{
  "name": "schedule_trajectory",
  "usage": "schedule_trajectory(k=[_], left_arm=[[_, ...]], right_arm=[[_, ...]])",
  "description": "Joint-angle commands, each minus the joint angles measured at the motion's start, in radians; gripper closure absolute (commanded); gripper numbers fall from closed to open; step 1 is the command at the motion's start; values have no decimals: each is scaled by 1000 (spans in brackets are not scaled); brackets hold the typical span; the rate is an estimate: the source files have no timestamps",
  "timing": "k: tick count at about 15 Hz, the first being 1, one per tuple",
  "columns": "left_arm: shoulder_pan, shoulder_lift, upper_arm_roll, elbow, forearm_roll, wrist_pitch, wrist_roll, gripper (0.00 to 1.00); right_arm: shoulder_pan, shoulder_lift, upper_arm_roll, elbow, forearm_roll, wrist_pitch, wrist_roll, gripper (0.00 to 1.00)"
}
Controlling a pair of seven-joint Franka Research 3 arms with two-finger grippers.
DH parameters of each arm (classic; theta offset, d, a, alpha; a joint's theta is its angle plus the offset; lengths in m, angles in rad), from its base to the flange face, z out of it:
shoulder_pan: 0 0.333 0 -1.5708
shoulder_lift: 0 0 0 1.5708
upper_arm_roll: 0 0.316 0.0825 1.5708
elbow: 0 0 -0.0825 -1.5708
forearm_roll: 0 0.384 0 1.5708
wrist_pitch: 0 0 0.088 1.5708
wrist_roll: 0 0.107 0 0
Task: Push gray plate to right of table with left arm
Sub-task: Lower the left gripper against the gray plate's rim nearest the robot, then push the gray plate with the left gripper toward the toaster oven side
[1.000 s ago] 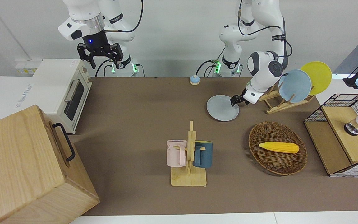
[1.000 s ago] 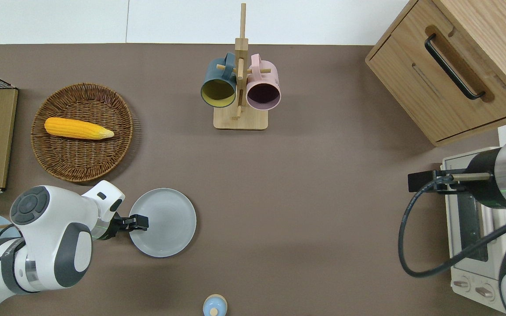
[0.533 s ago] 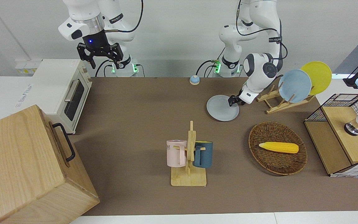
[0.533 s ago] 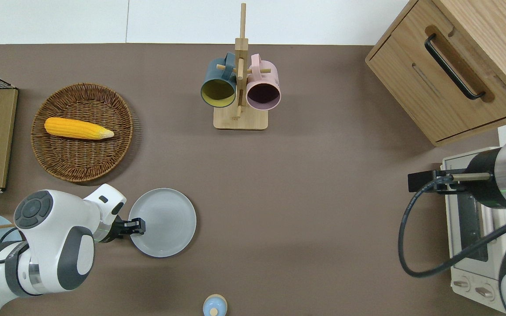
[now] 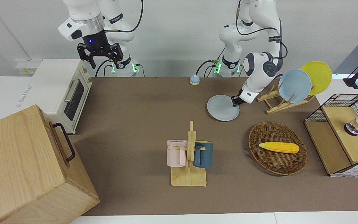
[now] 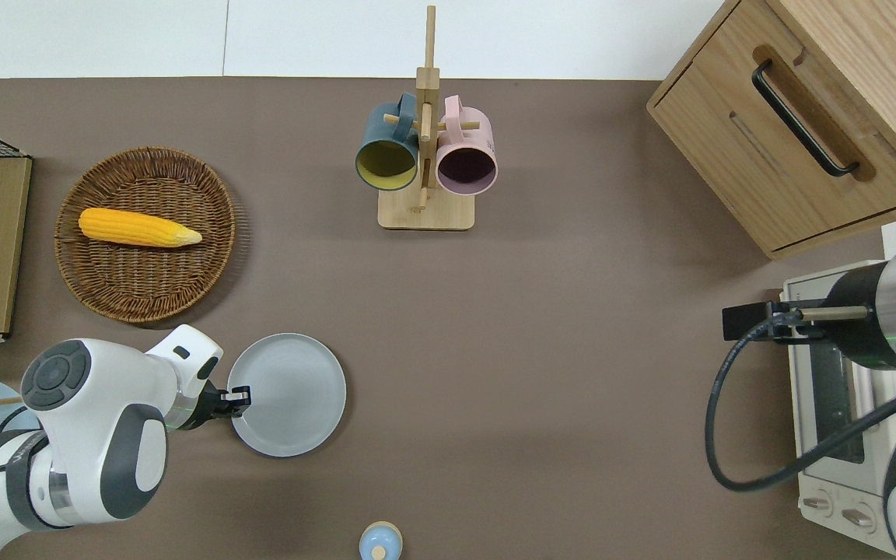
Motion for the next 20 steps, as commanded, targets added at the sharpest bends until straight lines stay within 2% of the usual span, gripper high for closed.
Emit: schedule_trajectory(k=[1,4,8,10,14,17,20], left_arm=[[-2,-1,-103,-30,-48,27,-108,1000],[-2,-1,-194,-30,-73,47,-215,1000],[-2,-1,-366,-28,-79,99,-451,1000],[-6,4,-418,-25,-79,130,-527,1000],[-61,39,-458,-18,-94,214,-654,1000],[-123,62,-452,-13,-96,262,-706,1000],[-202,97,-412,-4,-99,315,-749,1000]], right_arm=[[-24,-27,15,-27,21,0,10,5],[-24,-27,15,-27,21,0,10,5],[-24,-27,15,-27,21,0,10,5],[-24,-27,15,-27,21,0,10,5],[-24,-27,15,-27,21,0,10,5],[-24,-27,15,-27,21,0,10,7],[-24,-27,15,-27,21,0,10,5]])
